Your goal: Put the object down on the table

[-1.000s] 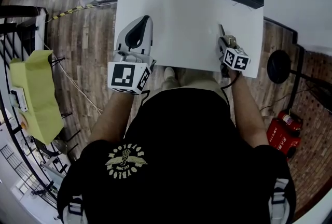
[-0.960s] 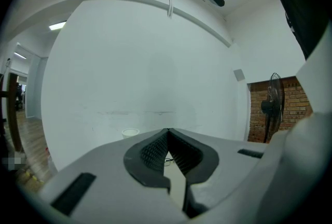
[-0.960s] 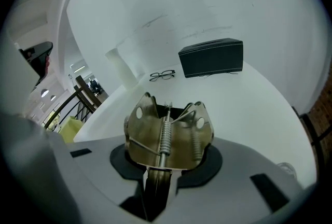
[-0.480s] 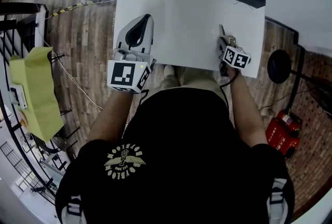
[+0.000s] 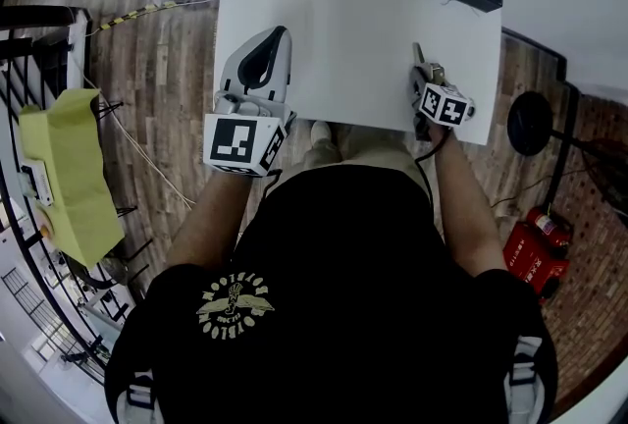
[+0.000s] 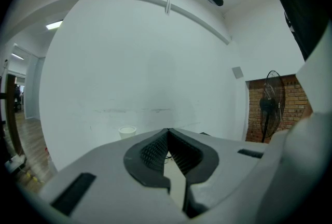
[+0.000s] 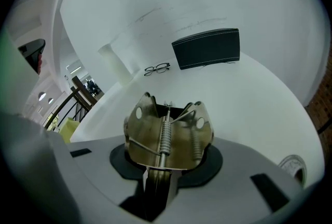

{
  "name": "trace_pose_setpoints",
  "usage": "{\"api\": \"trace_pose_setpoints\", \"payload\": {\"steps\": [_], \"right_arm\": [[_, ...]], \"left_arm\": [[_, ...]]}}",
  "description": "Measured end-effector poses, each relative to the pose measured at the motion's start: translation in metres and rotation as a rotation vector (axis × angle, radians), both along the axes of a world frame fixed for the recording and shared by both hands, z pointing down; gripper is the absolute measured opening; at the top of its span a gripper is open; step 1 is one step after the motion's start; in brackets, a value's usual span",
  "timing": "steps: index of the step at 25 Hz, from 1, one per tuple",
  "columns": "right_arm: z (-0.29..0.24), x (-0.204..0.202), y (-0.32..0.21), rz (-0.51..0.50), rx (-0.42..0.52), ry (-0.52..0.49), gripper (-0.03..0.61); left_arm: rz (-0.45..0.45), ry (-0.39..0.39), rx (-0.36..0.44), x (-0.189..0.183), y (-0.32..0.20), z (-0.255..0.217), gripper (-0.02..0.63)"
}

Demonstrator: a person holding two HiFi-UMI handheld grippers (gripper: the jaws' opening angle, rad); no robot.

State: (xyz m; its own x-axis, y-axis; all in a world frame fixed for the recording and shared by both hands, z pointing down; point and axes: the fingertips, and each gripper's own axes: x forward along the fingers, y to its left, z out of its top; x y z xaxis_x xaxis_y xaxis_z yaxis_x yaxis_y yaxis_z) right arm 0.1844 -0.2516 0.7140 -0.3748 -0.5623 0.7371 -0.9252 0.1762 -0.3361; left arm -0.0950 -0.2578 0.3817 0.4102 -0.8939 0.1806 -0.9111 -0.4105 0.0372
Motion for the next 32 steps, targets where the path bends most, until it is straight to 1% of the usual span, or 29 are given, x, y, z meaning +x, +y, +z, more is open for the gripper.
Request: {"api": "trace_pose_setpoints", "payload": {"steps": [7,9,16,22,27,32], "right_arm": [[0.000,-0.002,0.000,-0.007,-0.018,0.013,0.129],[-0.001,-0.002,0.001,-0.016,-0.018,0.014,0.170],[-0.004,0.009,0.003,-0.005,-0.021,0.005,0.267],[-0.008,0.037,0.003,0.025,0.000,0.102,0.282],[-0.006,0.048,0.008,0.049,-0.024,0.111,0.282],[-0.014,0.053,0.009,0.049,-0.005,0.142,0.282]], "left_arm": [[0.007,0.005,0.001,0.004,0.003,-0.002,0.006],[0.012,0.006,0.004,0.007,0.004,-0.003,0.006],[0.017,0.009,0.012,0.008,0.004,-0.006,0.006],[0.028,0.018,0.014,0.009,0.004,-0.007,0.006],[0.032,0.027,0.015,0.008,0.005,-0.007,0.006],[0.036,0.032,0.022,0.003,0.006,-0.009,0.006]]}}
